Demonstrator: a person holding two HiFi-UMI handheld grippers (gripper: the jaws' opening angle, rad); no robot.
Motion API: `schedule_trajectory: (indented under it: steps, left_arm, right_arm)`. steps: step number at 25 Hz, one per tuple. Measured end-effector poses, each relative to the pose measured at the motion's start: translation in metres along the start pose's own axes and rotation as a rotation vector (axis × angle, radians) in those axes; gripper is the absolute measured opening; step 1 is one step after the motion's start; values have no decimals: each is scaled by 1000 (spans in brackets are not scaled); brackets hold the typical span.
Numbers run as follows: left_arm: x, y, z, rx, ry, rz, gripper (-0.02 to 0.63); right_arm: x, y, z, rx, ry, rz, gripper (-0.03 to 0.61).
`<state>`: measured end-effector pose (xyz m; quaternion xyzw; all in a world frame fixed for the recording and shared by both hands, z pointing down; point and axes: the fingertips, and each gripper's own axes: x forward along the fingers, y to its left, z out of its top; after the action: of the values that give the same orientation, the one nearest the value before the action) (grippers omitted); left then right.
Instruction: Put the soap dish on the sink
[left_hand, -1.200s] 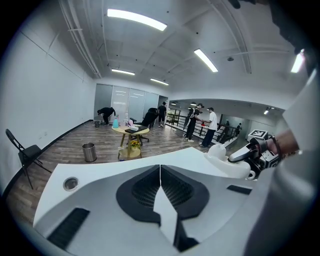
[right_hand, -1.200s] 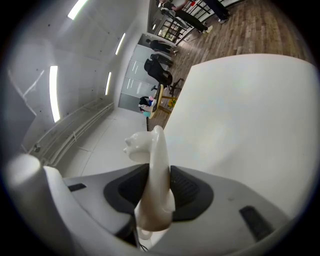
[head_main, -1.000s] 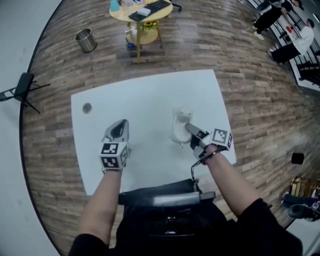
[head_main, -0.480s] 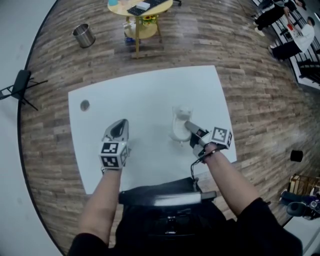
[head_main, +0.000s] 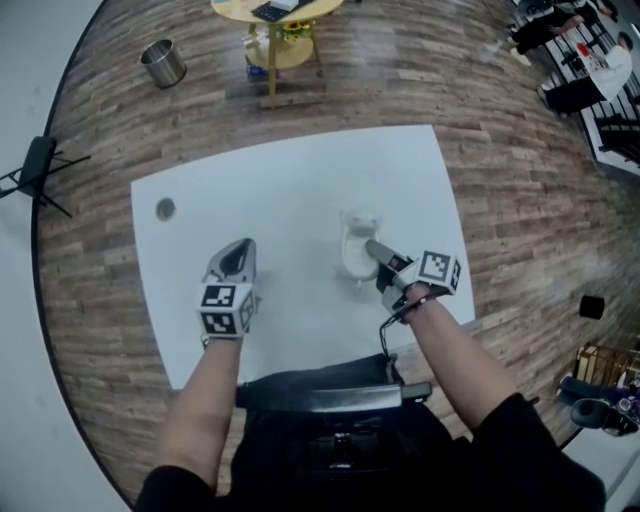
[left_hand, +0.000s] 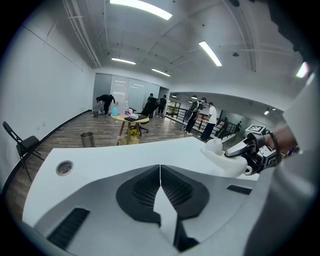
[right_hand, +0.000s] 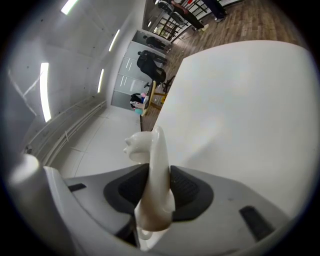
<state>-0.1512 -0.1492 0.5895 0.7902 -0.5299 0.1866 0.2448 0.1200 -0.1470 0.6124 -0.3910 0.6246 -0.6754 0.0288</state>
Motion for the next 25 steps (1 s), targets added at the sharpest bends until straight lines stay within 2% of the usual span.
schedule_trajectory:
  steps: [25]
  left_arm:
    - [16,10,-20,-8,55,-10,9]
  right_arm:
    - [16,-23,-1,21,20,-44,135]
